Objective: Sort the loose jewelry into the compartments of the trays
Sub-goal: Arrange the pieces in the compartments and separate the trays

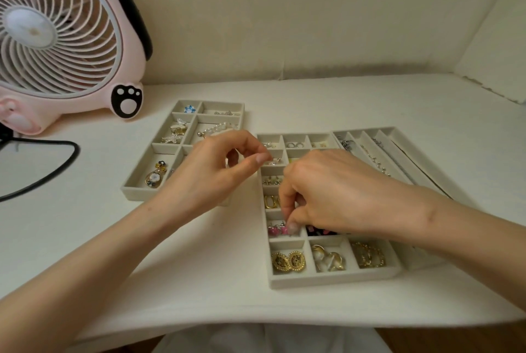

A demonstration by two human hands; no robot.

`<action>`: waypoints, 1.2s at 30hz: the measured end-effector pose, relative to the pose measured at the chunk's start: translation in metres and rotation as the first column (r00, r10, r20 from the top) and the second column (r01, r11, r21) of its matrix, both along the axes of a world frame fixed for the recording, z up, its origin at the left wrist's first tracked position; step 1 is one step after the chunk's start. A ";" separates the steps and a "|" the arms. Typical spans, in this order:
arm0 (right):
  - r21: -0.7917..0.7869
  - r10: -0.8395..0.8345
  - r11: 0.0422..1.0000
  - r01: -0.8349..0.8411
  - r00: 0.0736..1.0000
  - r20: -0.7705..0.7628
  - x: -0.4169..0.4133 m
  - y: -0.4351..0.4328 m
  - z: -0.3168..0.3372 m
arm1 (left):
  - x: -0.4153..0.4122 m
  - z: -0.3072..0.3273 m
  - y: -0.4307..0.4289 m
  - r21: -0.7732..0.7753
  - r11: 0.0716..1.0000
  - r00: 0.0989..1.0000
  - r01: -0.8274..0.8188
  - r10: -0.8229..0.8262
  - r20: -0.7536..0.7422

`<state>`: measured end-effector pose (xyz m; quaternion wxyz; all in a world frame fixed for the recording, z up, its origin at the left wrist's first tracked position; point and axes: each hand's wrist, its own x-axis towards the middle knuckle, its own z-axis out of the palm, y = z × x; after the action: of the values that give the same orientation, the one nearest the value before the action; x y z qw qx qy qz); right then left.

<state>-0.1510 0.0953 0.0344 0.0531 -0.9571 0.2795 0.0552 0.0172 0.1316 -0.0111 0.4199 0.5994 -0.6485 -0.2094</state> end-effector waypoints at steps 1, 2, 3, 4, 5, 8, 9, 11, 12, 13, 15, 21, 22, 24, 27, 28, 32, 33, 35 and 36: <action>0.011 -0.008 1.000 0.008 1.000 0.006 -0.001 -0.001 0.001 | 0.000 0.000 0.000 0.005 1.000 1.000 0.005 -0.005 -0.002; 0.020 -0.017 1.000 0.016 1.000 0.014 -0.003 -0.002 0.002 | 0.001 0.000 0.001 0.008 1.000 1.000 0.012 -0.012 -0.004; 0.031 -0.025 0.999 0.025 0.999 0.029 -0.005 -0.003 0.003 | 0.002 0.000 0.001 0.012 1.000 1.000 0.019 -0.019 -0.003; 0.044 -0.033 0.999 0.031 0.998 0.049 -0.007 -0.004 0.005 | 0.002 0.000 0.001 0.016 1.000 1.000 0.023 -0.023 0.003; 0.059 -0.037 0.998 0.033 0.997 0.069 -0.009 -0.004 0.006 | 0.002 0.001 0.002 0.020 1.000 1.000 0.024 -0.024 0.009; 0.117 -0.022 0.993 0.009 0.994 0.106 -0.017 -0.001 0.009 | 0.003 0.004 0.005 0.020 0.999 0.999 0.031 -0.031 0.044; 0.128 -0.009 0.992 -0.005 0.994 0.109 -0.020 0.001 0.008 | 0.003 0.005 0.007 0.018 0.999 0.996 0.047 -0.048 0.069; 0.137 0.014 0.990 -0.029 0.994 0.109 -0.026 0.008 0.004 | 0.003 0.006 0.013 0.023 0.995 0.988 0.094 -0.096 0.118; 0.138 0.020 0.990 -0.035 0.994 0.107 -0.028 0.011 0.002 | 0.004 0.006 0.016 0.029 0.993 0.983 0.119 -0.121 0.138; 0.139 0.025 0.990 -0.040 0.994 0.108 -0.030 0.013 0.000 | 0.004 0.006 0.019 0.039 0.989 0.978 0.140 -0.145 0.151; 0.142 0.033 0.989 -0.047 0.994 0.101 -0.031 0.018 -0.003 | 0.004 0.005 0.024 0.072 0.981 0.968 0.178 -0.188 0.166; 0.040 0.080 0.996 -0.084 0.994 0.077 -0.031 0.026 -0.010 | -0.001 0.002 0.036 0.097 0.958 0.927 0.268 -0.284 0.244; 0.014 0.089 0.996 -0.090 0.994 0.057 -0.030 0.027 -0.011 | -0.002 0.003 0.036 0.097 0.957 0.926 0.274 -0.289 0.242; -0.073 0.122 0.990 -0.120 0.992 0.026 -0.027 0.031 -0.013 | -0.004 0.003 0.037 0.097 0.953 0.923 0.288 -0.303 0.235; -0.169 0.154 0.975 -0.147 0.987 0.034 -0.025 0.033 -0.015 | -0.008 0.003 0.037 0.107 0.942 0.915 0.317 -0.334 0.226; -0.160 0.158 0.975 -0.152 0.987 0.027 -0.026 0.033 -0.016 | -0.010 0.003 0.037 0.115 0.938 0.910 0.327 -0.345 0.231; -0.125 0.166 0.980 -0.157 0.984 0.070 -0.028 0.031 -0.016 | -0.011 0.004 0.041 0.185 0.920 0.876 0.345 -0.386 0.290; -0.116 0.157 0.982 -0.147 0.984 0.082 -0.028 0.030 -0.015 | -0.011 0.005 0.042 0.209 0.914 0.864 0.347 -0.398 0.308; -0.088 0.128 0.989 -0.119 0.986 0.104 -0.028 0.029 -0.016 | -0.014 0.004 0.044 0.236 0.911 0.845 0.337 -0.403 0.350; -0.088 0.124 0.989 -0.114 0.986 0.114 -0.027 0.028 -0.016 | -0.015 0.002 0.045 0.213 0.918 0.833 0.333 -0.393 0.389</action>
<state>-0.1785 0.1234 0.0182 0.0271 -0.9750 0.2201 -0.0104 0.0023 0.1765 -0.0086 0.1791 0.5235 -0.8102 -0.1938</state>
